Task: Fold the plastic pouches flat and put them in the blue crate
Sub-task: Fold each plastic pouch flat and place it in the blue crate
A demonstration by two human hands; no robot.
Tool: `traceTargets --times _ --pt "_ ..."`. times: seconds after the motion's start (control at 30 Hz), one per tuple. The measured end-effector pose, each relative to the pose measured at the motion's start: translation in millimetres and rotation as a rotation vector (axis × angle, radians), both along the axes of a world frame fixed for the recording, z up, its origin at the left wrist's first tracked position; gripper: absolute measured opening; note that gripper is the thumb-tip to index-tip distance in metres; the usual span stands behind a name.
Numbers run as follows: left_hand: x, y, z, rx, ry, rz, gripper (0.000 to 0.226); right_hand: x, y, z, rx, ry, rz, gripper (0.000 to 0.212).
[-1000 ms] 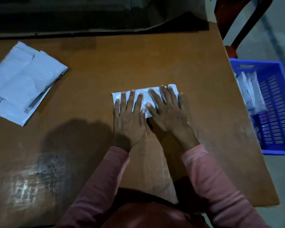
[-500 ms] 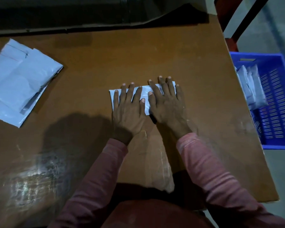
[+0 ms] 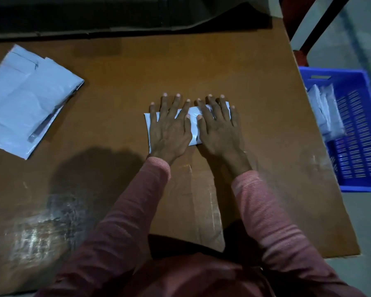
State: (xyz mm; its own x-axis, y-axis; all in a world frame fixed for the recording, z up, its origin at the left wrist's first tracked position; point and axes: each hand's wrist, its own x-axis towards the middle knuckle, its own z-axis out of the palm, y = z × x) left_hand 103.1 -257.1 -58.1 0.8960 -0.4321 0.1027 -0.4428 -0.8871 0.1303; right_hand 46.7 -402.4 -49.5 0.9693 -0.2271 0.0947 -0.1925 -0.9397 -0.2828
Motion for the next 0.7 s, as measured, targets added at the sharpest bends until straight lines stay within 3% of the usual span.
traceTargets --times 0.3,0.7 --pt "0.3 -0.6 -2.6 -0.018 -0.048 -0.006 0.056 12.6 -3.7 11.8 0.025 0.117 0.02 0.052" --pt "1.4 -1.4 -6.4 -0.01 -0.067 0.002 0.053 59.3 -12.8 5.5 -0.097 0.113 0.013 0.057"
